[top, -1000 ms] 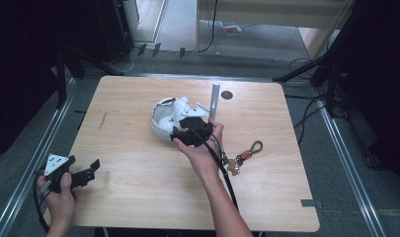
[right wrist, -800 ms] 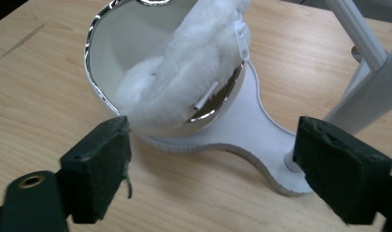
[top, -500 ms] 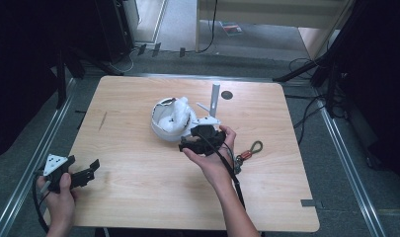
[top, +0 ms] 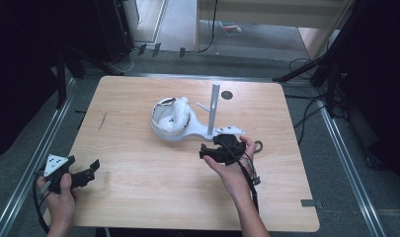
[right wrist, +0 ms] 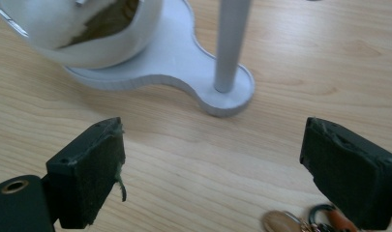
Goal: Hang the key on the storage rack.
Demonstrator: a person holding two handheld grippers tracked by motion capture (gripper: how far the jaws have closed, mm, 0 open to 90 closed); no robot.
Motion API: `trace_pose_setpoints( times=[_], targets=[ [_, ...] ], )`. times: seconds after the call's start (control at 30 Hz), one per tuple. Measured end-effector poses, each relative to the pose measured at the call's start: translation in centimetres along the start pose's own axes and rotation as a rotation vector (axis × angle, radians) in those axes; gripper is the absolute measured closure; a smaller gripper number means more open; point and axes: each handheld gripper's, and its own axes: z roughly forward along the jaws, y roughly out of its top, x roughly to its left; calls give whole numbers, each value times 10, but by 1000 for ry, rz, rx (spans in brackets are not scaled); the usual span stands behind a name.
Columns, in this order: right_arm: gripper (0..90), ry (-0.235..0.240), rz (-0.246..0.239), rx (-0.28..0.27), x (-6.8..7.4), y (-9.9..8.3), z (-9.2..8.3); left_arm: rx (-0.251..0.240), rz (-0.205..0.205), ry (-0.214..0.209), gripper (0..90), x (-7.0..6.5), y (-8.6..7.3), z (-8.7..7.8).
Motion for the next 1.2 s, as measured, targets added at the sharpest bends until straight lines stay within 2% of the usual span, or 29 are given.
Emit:
trace_pose_setpoints(
  times=[0.37, 0.5, 0.6, 0.73, 0.9, 1.0, 1.2],
  targets=[
    [110, -45, 73, 19, -41, -19, -4, 8, 20, 12, 70, -2, 0, 0],
    [147, -90, 97, 43, -53, -21, -2, 9, 20, 15, 70, -2, 0, 0],
    [166, -104, 149, 55, -65, -22, -3, 14, 17, 14, 70, -2, 0, 1],
    [202, -147, 194, 90, -78, -24, 3, 14, 16, 11, 70, -2, 0, 1],
    [200, -153, 241, 120, -92, -26, 12, 10, 13, 8, 70, -1, 0, 1],
    [219, -186, 252, 146, -97, -28, 18, 14, 15, 7, 70, -1, 0, 0],
    [363, -154, 306, 150, -106, -31, 24, 17, 14, 7, 70, -2, 0, 1]
  ],
)
